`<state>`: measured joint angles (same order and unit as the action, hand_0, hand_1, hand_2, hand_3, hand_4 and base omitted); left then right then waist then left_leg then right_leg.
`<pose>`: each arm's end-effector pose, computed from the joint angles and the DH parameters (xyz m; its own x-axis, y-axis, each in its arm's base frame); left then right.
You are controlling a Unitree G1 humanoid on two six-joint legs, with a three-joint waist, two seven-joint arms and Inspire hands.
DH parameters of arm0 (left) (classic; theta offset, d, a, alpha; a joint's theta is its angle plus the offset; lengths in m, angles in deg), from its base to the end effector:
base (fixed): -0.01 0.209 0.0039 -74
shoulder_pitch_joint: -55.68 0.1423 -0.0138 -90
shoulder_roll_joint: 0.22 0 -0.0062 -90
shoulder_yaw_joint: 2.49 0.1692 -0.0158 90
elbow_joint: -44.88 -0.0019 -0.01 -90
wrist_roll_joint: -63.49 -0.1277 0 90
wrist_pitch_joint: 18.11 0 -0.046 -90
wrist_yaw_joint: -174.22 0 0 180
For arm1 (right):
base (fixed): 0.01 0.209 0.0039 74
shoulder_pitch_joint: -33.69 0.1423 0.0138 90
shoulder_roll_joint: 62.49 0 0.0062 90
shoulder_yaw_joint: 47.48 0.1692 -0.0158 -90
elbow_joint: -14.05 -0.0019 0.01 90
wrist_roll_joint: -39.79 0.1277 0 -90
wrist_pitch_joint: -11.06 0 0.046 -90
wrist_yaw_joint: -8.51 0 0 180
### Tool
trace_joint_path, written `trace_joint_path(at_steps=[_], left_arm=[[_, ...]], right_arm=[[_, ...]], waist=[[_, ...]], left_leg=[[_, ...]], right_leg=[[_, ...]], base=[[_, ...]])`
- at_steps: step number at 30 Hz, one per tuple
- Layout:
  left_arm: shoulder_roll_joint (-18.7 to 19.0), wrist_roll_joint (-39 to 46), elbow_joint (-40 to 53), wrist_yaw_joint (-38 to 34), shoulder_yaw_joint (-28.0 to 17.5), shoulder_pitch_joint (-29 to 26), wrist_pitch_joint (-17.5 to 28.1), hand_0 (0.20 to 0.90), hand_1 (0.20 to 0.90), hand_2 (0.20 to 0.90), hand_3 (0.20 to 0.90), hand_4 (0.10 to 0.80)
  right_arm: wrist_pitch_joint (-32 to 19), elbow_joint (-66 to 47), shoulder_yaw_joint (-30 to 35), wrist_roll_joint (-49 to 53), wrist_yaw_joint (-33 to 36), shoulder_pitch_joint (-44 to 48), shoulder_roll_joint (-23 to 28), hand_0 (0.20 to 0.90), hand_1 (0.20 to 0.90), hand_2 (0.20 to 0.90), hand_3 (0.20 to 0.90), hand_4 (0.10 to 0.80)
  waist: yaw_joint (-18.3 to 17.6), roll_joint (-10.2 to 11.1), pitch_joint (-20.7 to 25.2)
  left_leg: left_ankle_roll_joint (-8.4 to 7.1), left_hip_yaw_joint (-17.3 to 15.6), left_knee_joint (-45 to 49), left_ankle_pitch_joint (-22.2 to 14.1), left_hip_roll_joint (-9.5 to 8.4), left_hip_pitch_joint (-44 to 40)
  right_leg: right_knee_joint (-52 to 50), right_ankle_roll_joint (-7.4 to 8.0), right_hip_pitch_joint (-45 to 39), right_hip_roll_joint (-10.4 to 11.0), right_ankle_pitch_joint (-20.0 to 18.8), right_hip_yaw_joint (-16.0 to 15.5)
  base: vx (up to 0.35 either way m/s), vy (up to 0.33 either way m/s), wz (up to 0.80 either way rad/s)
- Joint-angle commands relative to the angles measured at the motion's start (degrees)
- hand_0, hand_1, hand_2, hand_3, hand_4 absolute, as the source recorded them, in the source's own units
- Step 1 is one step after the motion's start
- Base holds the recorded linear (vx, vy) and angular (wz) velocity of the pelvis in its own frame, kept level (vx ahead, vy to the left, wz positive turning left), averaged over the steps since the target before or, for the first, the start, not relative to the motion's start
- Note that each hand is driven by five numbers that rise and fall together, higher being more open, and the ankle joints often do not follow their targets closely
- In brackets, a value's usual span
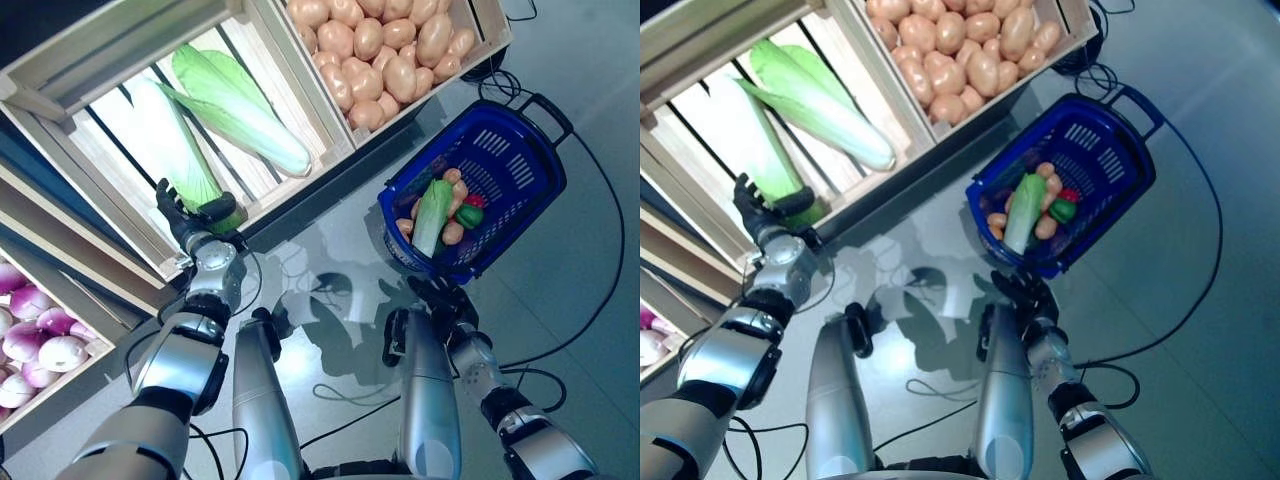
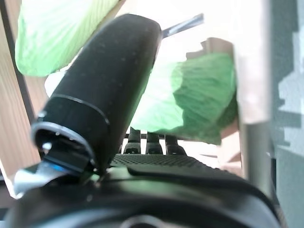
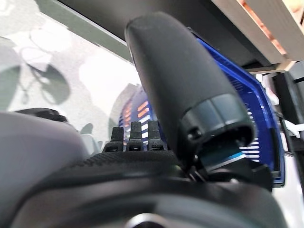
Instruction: Put vegetables into the basket
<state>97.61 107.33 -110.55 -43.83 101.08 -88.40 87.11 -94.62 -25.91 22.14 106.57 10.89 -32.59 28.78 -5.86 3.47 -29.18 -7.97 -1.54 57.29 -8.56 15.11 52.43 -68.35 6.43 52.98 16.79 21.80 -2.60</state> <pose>0.3279 0.2109 0.1361 0.7028 0.7079 -0.0703 -0.7055 0.6810 -0.1964 0.2413 -0.1874 0.0093 0.9383 -0.1236 -0.3231 0.2860 0.8026 0.5235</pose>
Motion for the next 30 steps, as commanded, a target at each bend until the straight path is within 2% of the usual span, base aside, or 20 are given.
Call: trace_joint_path(at_steps=[1,7,14,15,16,22,30], left_arm=[[3.37,1.80,1.15,1.24,2.36,-4.47,0.15,0.900,0.900,0.900,0.900,0.800],[4.15,6.95,1.68,4.98,3.35,-7.10,-3.33,0.900,0.900,0.900,0.900,0.800],[7.50,9.31,-0.08,9.52,5.50,-9.04,-9.03,0.900,0.900,0.900,0.900,0.800],[7.91,9.51,-0.35,9.78,5.80,-9.29,-8.89,0.535,0.535,0.535,0.535,0.557],[8.34,9.97,-0.61,9.90,6.12,-9.45,-8.62,0.300,0.300,0.300,0.300,0.400],[9.65,10.04,-1.75,9.16,5.65,-8.17,-7.53,0.300,0.300,0.300,0.300,0.400],[9.51,9.34,-1.31,9.91,3.44,-3.88,-5.71,0.300,0.300,0.300,0.300,0.400]], right_arm=[[-6.98,-7.39,2.95,3.70,0.96,-0.50,1.02,0.900,0.900,0.900,0.900,0.800],[-6.61,-11.75,3.29,5.02,2.59,1.40,2.14,0.900,0.900,0.900,0.900,0.800],[-5.38,-15.49,3.23,5.65,3.13,1.68,3.56,0.900,0.900,0.900,0.900,0.800],[-5.29,-15.45,3.13,5.77,3.21,1.80,3.70,0.900,0.900,0.900,0.900,0.800],[-5.17,-15.34,3.08,5.90,3.15,1.96,3.81,0.900,0.900,0.900,0.900,0.800],[-6.14,-15.22,1.98,5.05,2.68,2.30,3.60,0.900,0.900,0.900,0.900,0.800],[-7.81,-16.98,1.33,2.71,5.24,1.41,3.08,0.900,0.900,0.900,0.900,0.800]], waist=[[-2.03,-0.12,1.39],[-2.30,0.14,0.81],[-2.86,-0.14,0.75],[-2.86,-0.24,0.77],[-2.89,-0.35,0.77],[-2.67,-0.87,1.70],[-2.26,-1.26,3.28]], left_leg=[[1.09,-1.46,7.73,-14.40,1.22,-3.18],[1.52,-0.99,11.56,-15.43,1.52,0.46],[1.90,-0.38,15.52,-16.11,2.16,4.61],[2.00,-0.38,15.64,-16.13,2.16,4.68],[2.10,-0.38,15.70,-16.13,2.20,4.71],[2.45,-0.68,13.70,-15.69,1.98,2.23],[2.13,-2.55,5.36,-13.12,2.32,-5.84]], right_leg=[[2.13,-0.29,-2.32,1.70,-0.20,0.79],[-0.91,-0.50,0.89,2.00,0.35,0.75],[-5.10,-0.71,4.71,2.38,1.29,1.33],[-5.21,-0.82,4.82,2.39,1.33,1.29],[-5.41,-0.89,4.96,2.45,1.39,1.27],[-3.92,-1.34,2.74,2.34,1.54,0.64],[3.38,-1.46,-5.03,1.76,0.26,-0.14]], base=[[0.000,0.000,0.00],[0.001,-0.002,0.01],[0.002,-0.002,-0.03],[0.012,0.001,0.03],[0.013,0.005,0.31],[0.050,-0.005,0.04],[0.070,-0.011,-0.04]])
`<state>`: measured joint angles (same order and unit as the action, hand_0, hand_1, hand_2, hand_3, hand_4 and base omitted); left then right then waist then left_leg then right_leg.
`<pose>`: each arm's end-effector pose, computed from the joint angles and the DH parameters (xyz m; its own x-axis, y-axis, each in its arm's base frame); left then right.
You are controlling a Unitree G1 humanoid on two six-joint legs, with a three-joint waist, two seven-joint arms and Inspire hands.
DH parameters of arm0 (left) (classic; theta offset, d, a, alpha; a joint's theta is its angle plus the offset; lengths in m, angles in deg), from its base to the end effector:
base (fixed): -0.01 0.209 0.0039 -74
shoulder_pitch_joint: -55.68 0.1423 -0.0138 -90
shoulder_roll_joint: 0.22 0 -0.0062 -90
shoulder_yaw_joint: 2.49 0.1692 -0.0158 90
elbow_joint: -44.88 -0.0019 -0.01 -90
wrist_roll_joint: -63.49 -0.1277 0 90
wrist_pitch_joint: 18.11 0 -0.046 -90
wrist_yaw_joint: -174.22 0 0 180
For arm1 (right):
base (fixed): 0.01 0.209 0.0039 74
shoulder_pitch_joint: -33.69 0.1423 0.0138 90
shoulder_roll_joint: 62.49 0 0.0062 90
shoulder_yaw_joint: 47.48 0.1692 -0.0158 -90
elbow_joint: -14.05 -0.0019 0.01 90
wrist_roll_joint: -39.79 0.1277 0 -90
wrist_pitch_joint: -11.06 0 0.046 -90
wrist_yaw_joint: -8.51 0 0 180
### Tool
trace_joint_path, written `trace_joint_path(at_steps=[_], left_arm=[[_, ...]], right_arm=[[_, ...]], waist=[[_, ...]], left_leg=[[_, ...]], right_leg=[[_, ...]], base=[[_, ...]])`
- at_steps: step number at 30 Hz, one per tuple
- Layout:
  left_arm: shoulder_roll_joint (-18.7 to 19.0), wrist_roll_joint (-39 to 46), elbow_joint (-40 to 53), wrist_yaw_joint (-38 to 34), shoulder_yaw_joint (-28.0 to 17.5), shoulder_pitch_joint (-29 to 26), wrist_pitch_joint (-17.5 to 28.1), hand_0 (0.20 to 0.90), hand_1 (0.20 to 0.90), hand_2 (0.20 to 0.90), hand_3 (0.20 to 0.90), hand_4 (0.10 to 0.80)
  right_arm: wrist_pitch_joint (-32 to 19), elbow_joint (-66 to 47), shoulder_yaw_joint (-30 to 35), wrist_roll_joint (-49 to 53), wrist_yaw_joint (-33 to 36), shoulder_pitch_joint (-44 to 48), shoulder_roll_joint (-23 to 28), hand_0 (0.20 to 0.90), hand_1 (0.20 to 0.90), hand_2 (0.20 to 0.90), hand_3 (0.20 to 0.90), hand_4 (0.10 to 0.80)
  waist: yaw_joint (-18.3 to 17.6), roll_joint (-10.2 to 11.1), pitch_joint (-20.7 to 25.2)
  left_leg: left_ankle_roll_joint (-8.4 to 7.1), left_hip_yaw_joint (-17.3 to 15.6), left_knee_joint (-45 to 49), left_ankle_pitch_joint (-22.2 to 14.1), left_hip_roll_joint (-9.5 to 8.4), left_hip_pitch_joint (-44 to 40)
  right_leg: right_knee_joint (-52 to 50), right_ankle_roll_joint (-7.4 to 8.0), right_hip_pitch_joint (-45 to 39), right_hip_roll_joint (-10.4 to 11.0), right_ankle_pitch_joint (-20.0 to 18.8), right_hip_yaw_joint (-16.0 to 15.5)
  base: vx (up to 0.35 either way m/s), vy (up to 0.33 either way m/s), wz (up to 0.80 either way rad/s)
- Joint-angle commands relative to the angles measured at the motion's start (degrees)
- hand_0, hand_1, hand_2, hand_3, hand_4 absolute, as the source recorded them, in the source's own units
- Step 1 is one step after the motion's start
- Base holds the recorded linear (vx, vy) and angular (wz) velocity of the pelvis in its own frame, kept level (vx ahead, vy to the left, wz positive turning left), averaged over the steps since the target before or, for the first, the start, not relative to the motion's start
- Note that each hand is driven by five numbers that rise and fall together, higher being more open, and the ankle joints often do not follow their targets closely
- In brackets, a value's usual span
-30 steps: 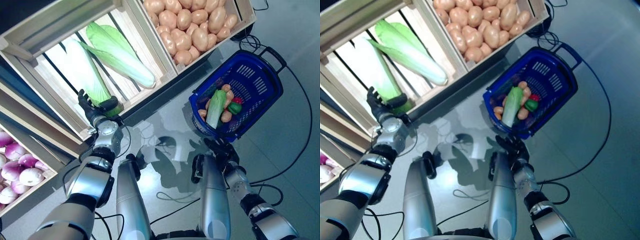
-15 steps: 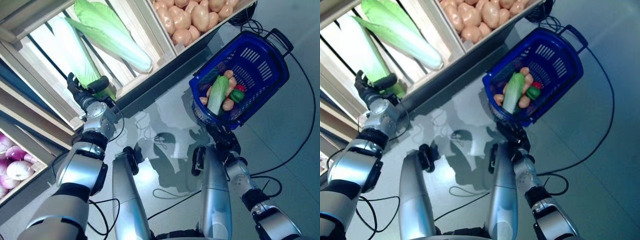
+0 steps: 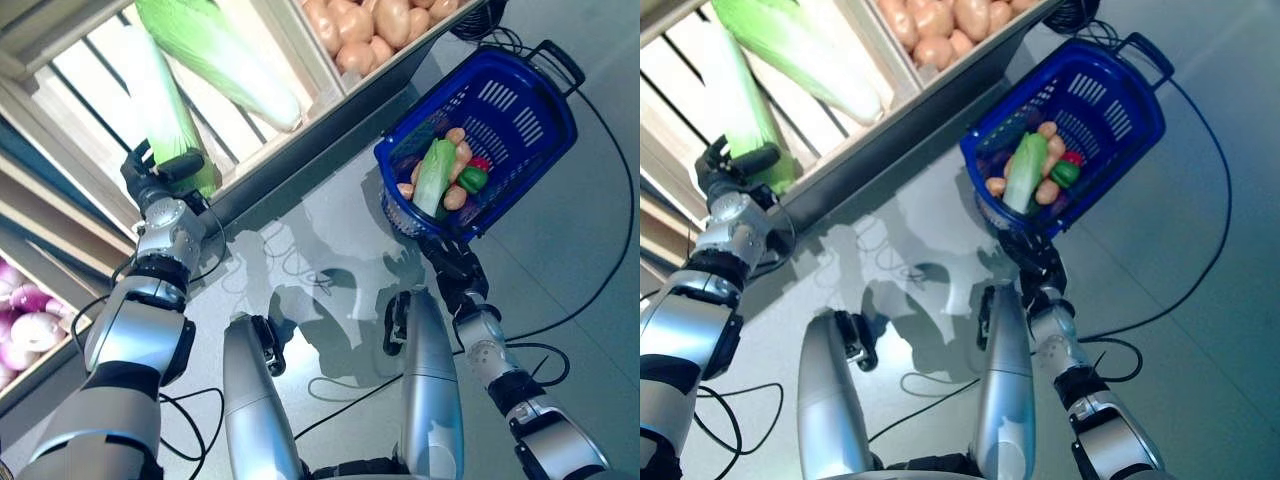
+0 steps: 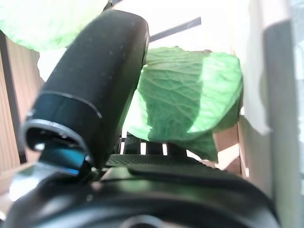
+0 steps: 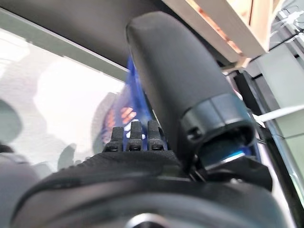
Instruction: Put vegetables into the basket
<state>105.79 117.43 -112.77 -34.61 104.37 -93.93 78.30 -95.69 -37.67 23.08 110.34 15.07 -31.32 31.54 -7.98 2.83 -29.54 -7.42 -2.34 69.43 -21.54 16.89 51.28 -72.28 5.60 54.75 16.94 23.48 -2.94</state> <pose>0.3310 0.2450 0.1687 0.7562 0.6427 -0.1226 -0.6516 0.7228 -0.2301 0.2587 -0.1847 0.0468 0.9758 -0.1384 -0.1694 0.2147 0.7534 0.6215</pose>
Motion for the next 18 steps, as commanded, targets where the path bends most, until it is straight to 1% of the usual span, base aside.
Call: trace_joint_path(at_steps=[1,3,5,8,9,10,11,12,14,16,17,18], left_arm=[[1.27,-0.64,1.42,0.93,-0.36,2.72,3.62,0.300,0.300,0.300,0.300,0.400],[1.19,0.13,2.12,1.27,-1.02,3.96,4.32,0.300,0.300,0.300,0.300,0.400],[0.94,1.71,4.25,1.51,-2.74,6.98,6.01,0.300,0.300,0.300,0.300,0.400],[0.21,2.55,7.03,1.12,-4.39,9.92,7.33,0.300,0.300,0.300,0.300,0.400],[-1.07,1.92,9.57,0.53,-5.50,12.81,8.72,0.300,0.300,0.300,0.300,0.400],[-1.23,1.93,9.79,0.44,-5.54,13.17,8.96,0.300,0.300,0.300,0.300,0.400],[-1.91,1.60,11.79,-0.45,-6.12,14.60,9.43,0.300,0.300,0.300,0.300,0.400],[-3.38,2.00,14.33,-1.16,-6.81,17.00,10.47,0.300,0.300,0.300,0.300,0.400],[-5.86,1.51,17.68,-2.28,-7.57,20.82,12.34,0.300,0.300,0.300,0.300,0.400],[-7.09,0.78,19.64,-2.75,-7.77,22.66,13.11,0.300,0.300,0.300,0.300,0.400],[-8.29,0.20,21.29,-2.98,-7.61,24.42,13.82,0.300,0.300,0.300,0.300,0.400],[-9.53,-0.53,23.24,-2.50,-7.58,26.15,13.81,0.300,0.300,0.300,0.300,0.400]], right_arm=[[-7.21,-5.54,0.42,-1.31,1.21,-0.17,0.30,0.900,0.900,0.900,0.900,0.800],[-8.06,-6.13,0.39,-2.56,1.00,-0.67,0.39,0.900,0.900,0.900,0.900,0.800],[-10.02,-8.80,0.18,-8.09,1.40,-2.02,0.72,0.900,0.900,0.900,0.900,0.800],[-10.71,-11.26,0.03,-12.34,1.86,-3.38,0.69,0.900,0.900,0.900,0.900,0.800],[-10.84,-13.13,0.02,-15.26,2.88,-5.11,0.30,0.900,0.900,0.900,0.900,0.800],[-10.89,-13.27,0.01,-15.63,2.90,-5.39,0.27,0.900,0.900,0.900,0.900,0.800],[-11.17,-14.14,0.02,-16.81,3.18,-6.28,0.10,0.900,0.900,0.900,0.900,0.800],[-11.85,-15.03,-0.03,-18.29,3.03,-7.57,-0.09,0.900,0.900,0.900,0.900,0.800],[-13.28,-16.44,-0.27,-20.77,2.73,-9.52,-0.75,0.900,0.900,0.900,0.900,0.800],[-14.06,-17.54,-0.27,-22.40,2.57,-10.72,-0.89,0.900,0.900,0.900,0.900,0.800],[-14.83,-18.20,-0.40,-23.59,2.39,-11.62,-1.08,0.900,0.900,0.900,0.900,0.800],[-15.63,-18.89,-0.27,-23.76,0.43,-12.52,-1.20,0.900,0.900,0.900,0.900,0.800]], waist=[[-0.08,-0.80,3.98],[-0.10,-0.94,4.51],[0.06,-1.24,5.76],[0.15,-1.46,6.87],[0.34,-1.65,8.34],[0.35,-1.63,8.37],[0.53,-1.73,8.99],[0.81,-1.81,9.95],[1.30,-1.89,11.10],[1.54,-1.89,11.68],[1.79,-1.93,12.20],[2.06,-2.00,12.71]], left_leg=[[1.54,-2.23,-8.88,0.60,0.63,-6.51],[1.61,-2.92,-11.08,1.37,0.64,-8.49],[1.79,-4.04,-14.96,2.51,0.38,-12.45],[1.86,-4.80,-17.63,3.13,0.04,-15.50],[2.63,-5.72,-21.31,5.65,-0.33,-17.99],[2.16,-5.46,-20.58,4.03,-0.37,-18.70],[2.75,-6.08,-23.01,6.23,-0.52,-19.70],[2.89,-6.39,-25.39,6.86,-0.74,-22.14],[3.12,-6.56,-28.31,7.62,-1.15,-25.33],[3.15,-6.59,-29.80,7.93,-1.37,-27.04],[3.22,-6.56,-31.01,8.23,-1.64,-28.31],[3.24,-6.45,-32.22,8.56,-1.82,-29.65]], right_leg=[[9.08,-0.64,-8.52,1.44,-1.84,0.16],[10.87,-0.66,-10.33,1.28,-2.31,-0.01],[14.05,-0.83,-14.05,1.22,-3.07,-0.60],[16.33,-0.84,-16.87,1.20,-3.60,-0.91],[19.55,-1.53,-19.21,1.10,-5.82,-1.71],[18.80,-1.06,-19.94,1.24,-4.29,-1.51],[20.98,-1.59,-20.96,1.06,-6.19,-2.08],[23.11,-1.59,-23.46,1.07,-6.64,-2.56],[25.88,-1.41,-26.71,1.12,-7.33,-3.14],[27.39,-1.33,-28.54,1.19,-7.66,-3.52],[28.95,-1.23,-30.09,1.09,-8.09,-3.87],[30.36,-1.11,-31.55,1.14,-8.58,-4.31]], base=[[0.037,-0.006,-0.01],[0.047,-0.002,-0.03],[0.068,-0.006,-0.07],[0.025,-0.004,-0.02],[0.071,-0.022,-0.02],[0.000,0.000,0.00],[0.047,-0.028,-0.01],[-0.003,-0.044,0.01],[0.053,-0.041,0.06],[0.033,-0.033,0.01],[0.042,-0.038,0.04],[0.057,-0.049,0.07]])
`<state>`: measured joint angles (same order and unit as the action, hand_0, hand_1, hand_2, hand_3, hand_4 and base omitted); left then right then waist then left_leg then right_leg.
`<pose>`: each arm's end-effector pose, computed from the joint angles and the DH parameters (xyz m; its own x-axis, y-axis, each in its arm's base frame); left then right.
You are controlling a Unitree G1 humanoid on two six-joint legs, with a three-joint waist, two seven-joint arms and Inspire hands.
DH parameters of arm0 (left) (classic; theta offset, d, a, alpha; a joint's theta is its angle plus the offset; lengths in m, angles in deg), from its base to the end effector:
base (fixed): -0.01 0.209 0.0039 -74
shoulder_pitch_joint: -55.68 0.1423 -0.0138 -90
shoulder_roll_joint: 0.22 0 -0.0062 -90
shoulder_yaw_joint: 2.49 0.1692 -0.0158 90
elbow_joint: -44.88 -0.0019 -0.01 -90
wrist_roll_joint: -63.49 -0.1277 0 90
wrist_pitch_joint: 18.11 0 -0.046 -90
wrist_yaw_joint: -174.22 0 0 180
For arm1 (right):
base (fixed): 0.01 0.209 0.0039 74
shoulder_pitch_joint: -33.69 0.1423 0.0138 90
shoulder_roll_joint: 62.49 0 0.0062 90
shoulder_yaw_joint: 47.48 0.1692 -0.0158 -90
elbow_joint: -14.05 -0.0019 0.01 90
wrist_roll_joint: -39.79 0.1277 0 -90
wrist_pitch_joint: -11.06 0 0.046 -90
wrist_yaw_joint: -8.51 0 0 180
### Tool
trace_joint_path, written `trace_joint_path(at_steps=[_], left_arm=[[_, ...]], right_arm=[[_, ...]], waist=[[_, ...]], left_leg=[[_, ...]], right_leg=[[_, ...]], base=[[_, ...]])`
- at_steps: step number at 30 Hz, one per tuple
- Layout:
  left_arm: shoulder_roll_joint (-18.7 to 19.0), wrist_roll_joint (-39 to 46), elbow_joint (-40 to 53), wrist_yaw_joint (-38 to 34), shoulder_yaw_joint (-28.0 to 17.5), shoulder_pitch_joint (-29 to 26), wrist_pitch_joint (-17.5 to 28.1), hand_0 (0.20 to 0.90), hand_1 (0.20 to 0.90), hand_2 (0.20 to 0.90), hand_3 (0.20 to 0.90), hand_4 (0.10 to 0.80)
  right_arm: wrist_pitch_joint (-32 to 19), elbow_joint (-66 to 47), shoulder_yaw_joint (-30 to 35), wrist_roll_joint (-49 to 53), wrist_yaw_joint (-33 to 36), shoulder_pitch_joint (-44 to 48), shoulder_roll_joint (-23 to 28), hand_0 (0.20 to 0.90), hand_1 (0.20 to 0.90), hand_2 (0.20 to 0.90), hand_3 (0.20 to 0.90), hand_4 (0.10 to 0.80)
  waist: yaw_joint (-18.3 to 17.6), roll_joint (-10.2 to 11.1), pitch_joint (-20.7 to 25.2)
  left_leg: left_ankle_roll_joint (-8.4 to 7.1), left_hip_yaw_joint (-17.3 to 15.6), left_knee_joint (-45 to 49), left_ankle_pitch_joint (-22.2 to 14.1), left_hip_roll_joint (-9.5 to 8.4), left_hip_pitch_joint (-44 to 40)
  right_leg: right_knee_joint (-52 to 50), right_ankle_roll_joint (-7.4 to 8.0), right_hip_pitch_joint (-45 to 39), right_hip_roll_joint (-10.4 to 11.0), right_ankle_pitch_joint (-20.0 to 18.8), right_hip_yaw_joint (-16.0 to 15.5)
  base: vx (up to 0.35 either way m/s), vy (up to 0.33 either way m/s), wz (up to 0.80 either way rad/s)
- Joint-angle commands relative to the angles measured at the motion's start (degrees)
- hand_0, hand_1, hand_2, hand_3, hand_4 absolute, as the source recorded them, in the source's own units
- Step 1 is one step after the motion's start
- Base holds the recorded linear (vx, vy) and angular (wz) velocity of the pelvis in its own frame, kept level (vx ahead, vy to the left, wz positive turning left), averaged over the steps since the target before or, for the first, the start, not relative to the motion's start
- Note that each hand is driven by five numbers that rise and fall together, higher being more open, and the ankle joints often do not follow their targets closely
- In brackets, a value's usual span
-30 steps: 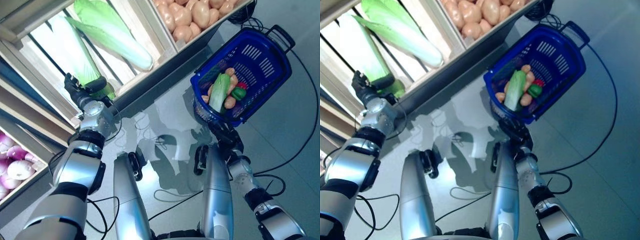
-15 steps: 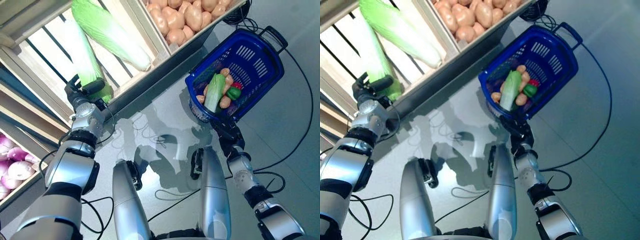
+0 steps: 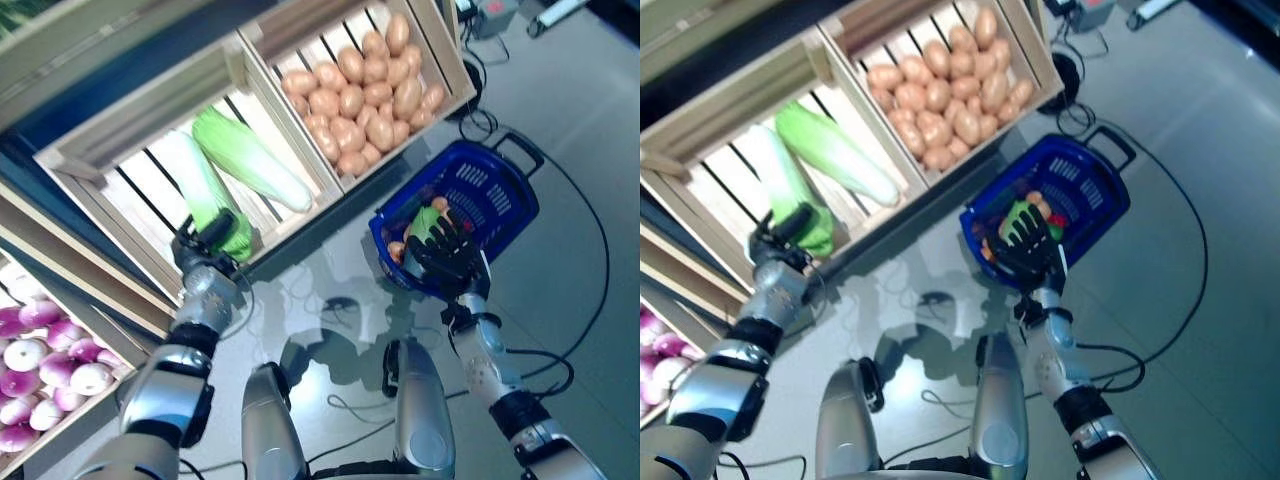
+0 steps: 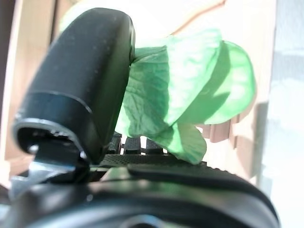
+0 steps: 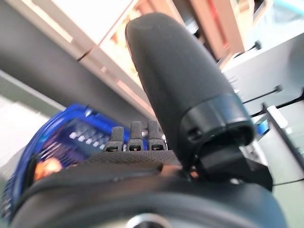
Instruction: Put vegetables into the basket
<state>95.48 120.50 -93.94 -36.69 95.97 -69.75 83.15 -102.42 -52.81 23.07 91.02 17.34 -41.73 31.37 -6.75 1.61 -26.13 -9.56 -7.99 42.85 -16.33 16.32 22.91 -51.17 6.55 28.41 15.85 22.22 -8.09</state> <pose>0.2892 0.2135 0.0789 0.7639 0.5634 -0.3146 -0.6452 0.6569 -0.3901 0.2297 -0.1725 0.0505 0.9947 -0.0929 0.0452 0.0627 0.8908 0.4501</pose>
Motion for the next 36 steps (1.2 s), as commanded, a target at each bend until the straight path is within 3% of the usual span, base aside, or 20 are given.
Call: trace_joint_path(at_steps=[1,4,7,12,15,19,27,36], left_arm=[[-0.29,-4.28,5.96,-0.25,1.13,3.29,8.87,0.300,0.300,0.300,0.300,0.400],[-2.87,-9.06,10.60,-0.66,2.11,7.27,9.08,0.300,0.300,0.300,0.300,0.400],[-4.38,-13.73,14.47,-0.93,1.99,10.69,9.51,0.300,0.300,0.300,0.300,0.400],[-4.06,-22.97,22.86,-3.84,1.85,15.85,10.05,0.300,0.300,0.300,0.300,0.400],[-2.52,-28.45,26.39,-4.21,1.27,17.67,10.47,0.300,0.300,0.300,0.300,0.400],[0.37,-35.11,30.58,1.10,0.72,20.01,10.06,0.300,0.300,0.300,0.300,0.400],[4.85,-43.80,36.45,14.04,2.65,22.89,8.59,0.300,0.300,0.300,0.300,0.400],[7.35,-50.33,36.20,20.04,7.86,21.30,9.85,0.300,0.300,0.300,0.300,0.400]], right_arm=[[-8.76,-4.91,-0.14,-3.19,-4.43,-2.61,-1.11,0.900,0.900,0.900,0.900,0.800],[-9.47,-7.48,0.91,-1.88,-9.67,-5.00,-1.66,0.900,0.900,0.900,0.900,0.800],[-9.41,-8.71,2.49,-4.70,-9.63,-6.47,-1.85,0.900,0.900,0.900,0.900,0.800],[-6.90,-11.16,4.35,-5.81,-14.15,-8.33,-1.27,0.900,0.900,0.900,0.900,0.800],[-2.33,-11.98,5.41,-3.82,-18.58,-8.97,-0.89,0.900,0.900,0.900,0.900,0.800],[6.45,-11.40,7.32,4.70,-29.62,-10.33,-0.35,0.900,0.900,0.900,0.900,0.800],[16.16,-9.95,10.94,10.97,-35.62,-9.16,2.13,0.900,0.900,0.900,0.900,0.800],[26.17,-9.82,9.45,19.95,-41.22,-3.89,4.50,0.900,0.900,0.900,0.900,0.800]], waist=[[1.06,-0.79,9.74],[1.86,-0.84,11.17],[2.66,-0.85,12.81],[3.54,-0.30,14.86],[3.95,0.10,15.32],[4.57,0.78,16.57],[6.42,1.11,20.08],[7.92,1.08,22.04]], left_leg=[[5.43,-0.76,-6.99,3.72,-1.48,-2.59],[5.53,-0.95,-10.15,4.62,-2.18,-5.91],[5.42,-1.82,-14.61,6.26,-2.87,-10.02],[5.10,-2.86,-20.18,8.44,-3.36,-14.68],[4.94,-3.41,-22.51,9.26,-3.60,-16.80],[4.34,-4.34,-28.55,11.69,-3.89,-21.02],[3.36,-3.89,-42.12,16.79,-5.51,-27.28],[3.04,-3.18,-47.35,17.95,-5.70,-29.62]], right_leg=[[10.82,-1.90,-6.63,2.14,-7.82,0.40],[14.94,-1.32,-10.61,2.01,-9.22,-0.83],[19.71,-0.52,-14.83,1.79,-10.90,-2.27],[27.62,0.44,-20.22,0.70,-13.71,-4.05],[30.65,0.85,-22.60,0.32,-14.80,-4.73],[36.83,1.43,-27.05,-0.57,-16.94,-6.20],[48.27,2.75,-33.35,-2.43,-22.29,-8.65],[52.93,3.00,-35.93,-3.47,-24.00,-9.69]], base=[[0.052,-0.048,0.09],[0.045,-0.062,0.03],[0.057,-0.079,0.02],[0.046,-0.061,0.01],[0.017,-0.051,-0.06],[0.048,-0.071,-0.03],[0.082,-0.046,0.07],[0.042,-0.016,0.04]])
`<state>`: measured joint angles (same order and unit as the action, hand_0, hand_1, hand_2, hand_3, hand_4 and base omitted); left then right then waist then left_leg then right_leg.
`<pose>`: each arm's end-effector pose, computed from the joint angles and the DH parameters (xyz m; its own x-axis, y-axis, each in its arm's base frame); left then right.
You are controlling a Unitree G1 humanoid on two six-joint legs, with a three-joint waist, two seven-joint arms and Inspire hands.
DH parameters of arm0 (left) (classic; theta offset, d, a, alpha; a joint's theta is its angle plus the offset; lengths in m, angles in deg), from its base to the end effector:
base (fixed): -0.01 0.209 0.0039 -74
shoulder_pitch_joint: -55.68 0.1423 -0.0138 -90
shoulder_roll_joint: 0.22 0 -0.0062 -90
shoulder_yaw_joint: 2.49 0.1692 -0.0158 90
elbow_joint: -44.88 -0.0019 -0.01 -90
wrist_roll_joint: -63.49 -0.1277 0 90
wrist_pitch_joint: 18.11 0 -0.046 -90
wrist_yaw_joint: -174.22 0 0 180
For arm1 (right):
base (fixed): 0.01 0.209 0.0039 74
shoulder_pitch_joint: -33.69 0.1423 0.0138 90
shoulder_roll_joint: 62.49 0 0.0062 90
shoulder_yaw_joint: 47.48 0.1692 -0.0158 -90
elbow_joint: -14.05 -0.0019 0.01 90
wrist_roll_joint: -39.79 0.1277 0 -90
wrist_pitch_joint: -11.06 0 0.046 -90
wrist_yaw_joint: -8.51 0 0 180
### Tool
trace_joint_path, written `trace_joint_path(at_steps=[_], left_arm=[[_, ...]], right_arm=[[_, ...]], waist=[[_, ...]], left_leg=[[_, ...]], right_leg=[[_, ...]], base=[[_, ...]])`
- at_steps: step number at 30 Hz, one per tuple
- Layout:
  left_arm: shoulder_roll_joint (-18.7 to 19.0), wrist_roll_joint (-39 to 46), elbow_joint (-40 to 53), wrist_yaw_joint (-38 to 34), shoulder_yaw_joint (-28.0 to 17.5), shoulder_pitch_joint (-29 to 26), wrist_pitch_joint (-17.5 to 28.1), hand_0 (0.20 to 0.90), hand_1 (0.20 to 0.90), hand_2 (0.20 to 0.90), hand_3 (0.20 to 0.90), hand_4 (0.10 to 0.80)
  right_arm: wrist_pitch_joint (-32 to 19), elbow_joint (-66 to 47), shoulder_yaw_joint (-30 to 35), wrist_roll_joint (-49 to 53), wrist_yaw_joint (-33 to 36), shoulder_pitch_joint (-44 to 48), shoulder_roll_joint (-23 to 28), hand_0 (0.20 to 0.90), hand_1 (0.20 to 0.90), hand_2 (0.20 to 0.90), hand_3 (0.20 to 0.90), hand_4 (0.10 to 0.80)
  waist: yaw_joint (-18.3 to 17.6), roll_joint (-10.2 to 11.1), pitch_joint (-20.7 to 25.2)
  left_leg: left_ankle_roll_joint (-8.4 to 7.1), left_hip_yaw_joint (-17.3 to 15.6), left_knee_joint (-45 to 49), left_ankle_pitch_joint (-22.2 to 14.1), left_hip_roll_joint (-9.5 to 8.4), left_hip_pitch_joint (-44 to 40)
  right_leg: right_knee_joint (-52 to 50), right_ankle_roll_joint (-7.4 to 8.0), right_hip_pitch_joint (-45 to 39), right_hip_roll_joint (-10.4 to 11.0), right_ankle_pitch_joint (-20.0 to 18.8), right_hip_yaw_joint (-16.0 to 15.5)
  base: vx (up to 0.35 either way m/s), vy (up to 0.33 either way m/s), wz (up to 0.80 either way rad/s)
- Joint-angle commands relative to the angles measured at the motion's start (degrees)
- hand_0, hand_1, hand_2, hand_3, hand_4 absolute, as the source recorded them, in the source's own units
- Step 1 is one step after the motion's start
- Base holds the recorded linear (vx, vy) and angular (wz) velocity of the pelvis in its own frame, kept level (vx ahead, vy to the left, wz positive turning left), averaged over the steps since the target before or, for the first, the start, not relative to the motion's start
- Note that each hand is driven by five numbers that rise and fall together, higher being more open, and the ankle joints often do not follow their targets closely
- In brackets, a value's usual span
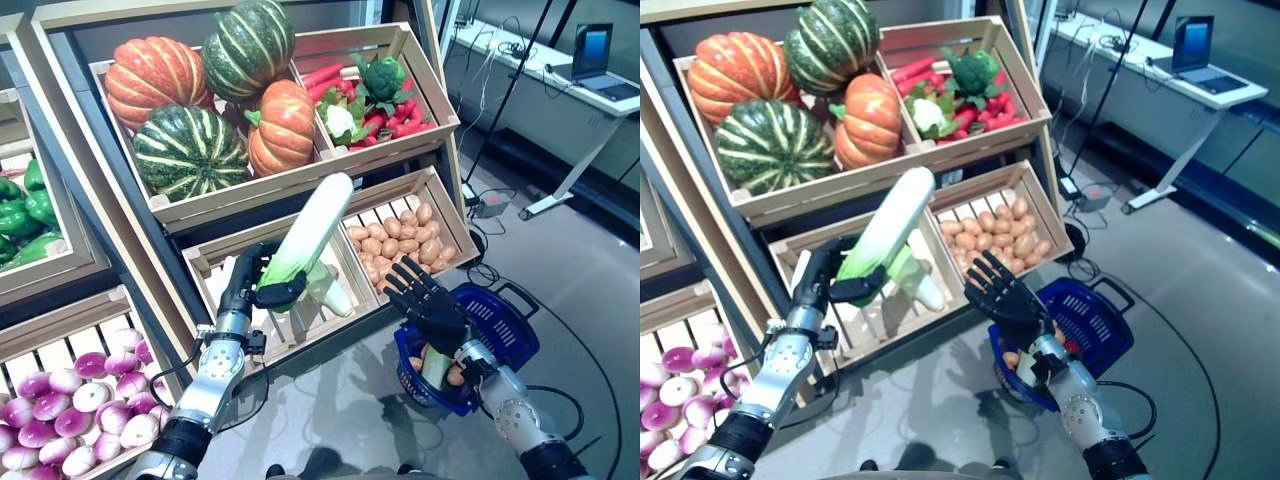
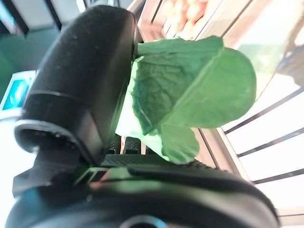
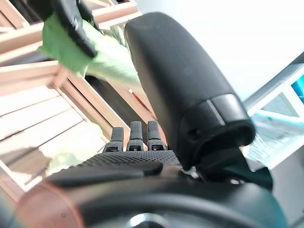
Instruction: Put vegetables into the basket
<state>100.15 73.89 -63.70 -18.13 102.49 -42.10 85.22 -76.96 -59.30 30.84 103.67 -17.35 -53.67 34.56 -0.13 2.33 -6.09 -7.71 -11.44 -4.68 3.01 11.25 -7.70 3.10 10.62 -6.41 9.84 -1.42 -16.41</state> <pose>0.2092 0.2001 0.0431 0.9998 0.0151 0.0117 -0.0180 0.9520 0.3057 0.1905 -0.2008 0.0205 0.9018 0.4314 -0.0251 -0.2972 0.6614 0.6887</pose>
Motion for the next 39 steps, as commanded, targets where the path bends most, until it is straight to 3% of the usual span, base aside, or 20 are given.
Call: trace_joint_path(at_steps=[1,13,26,35,39], left_arm=[[2.86,-4.25,6.18,1.86,1.86,-6.62,7.87,0.300,0.300,0.300,0.300,0.400],[3.10,-6.95,6.31,5.12,6.91,-9.06,9.61,0.300,0.300,0.300,0.300,0.400],[2.75,-9.57,8.13,5.04,11.00,-12.21,11.26,0.300,0.300,0.300,0.300,0.400],[1.61,-3.15,6.54,4.38,9.87,-10.89,7.42,0.300,0.300,0.300,0.300,0.400],[1.52,-3.27,5.23,3.61,8.44,-9.86,6.99,0.300,0.300,0.300,0.300,0.400]], right_arm=[[1.23,-3.53,1.31,8.01,-7.16,8.48,1.19,0.900,0.900,0.900,0.900,0.800],[4.66,-5.79,-0.54,16.49,-6.45,14.74,-2.58,0.900,0.900,0.900,0.900,0.800],[7.88,-1.85,-1.11,24.44,-1.17,17.48,-6.38,0.900,0.900,0.900,0.900,0.800],[1.31,-2.36,-0.49,16.99,-0.81,18.33,-5.29,0.900,0.900,0.900,0.900,0.800],[-6.96,-5.43,1.78,11.60,2.97,19.14,-3.08,0.900,0.900,0.900,0.900,0.800]], waist=[[1.40,0.35,2.11],[2.24,0.03,2.79],[2.47,-0.01,3.51],[2.10,0.07,3.39],[1.56,0.10,3.10]], left_leg=[[1.22,0.42,0.04,-1.46,-0.65,0.92],[0.97,1.31,-0.26,-2.07,-0.39,-0.11],[0.70,2.12,-0.32,-2.41,-0.37,-0.74],[0.55,2.09,-0.32,-2.22,-0.37,-0.57],[0.59,1.83,-0.32,-2.20,-0.33,-0.51]], right_leg=[[-1.20,-1.11,-1.25,2.42,-0.31,-1.39],[-0.47,-1.34,-2.90,1.72,0.67,-1.35],[0.31,-1.27,-4.00,1.55,0.68,-0.93],[0.62,-1.17,-3.85,1.66,0.20,-0.61],[0.45,-1.17,-3.36,1.68,0.11,-0.19]], base=[[0.041,-0.009,-0.02],[0.003,0.000,0.00],[0.003,0.002,0.03],[0.000,0.001,0.00],[0.000,0.000,0.00]])
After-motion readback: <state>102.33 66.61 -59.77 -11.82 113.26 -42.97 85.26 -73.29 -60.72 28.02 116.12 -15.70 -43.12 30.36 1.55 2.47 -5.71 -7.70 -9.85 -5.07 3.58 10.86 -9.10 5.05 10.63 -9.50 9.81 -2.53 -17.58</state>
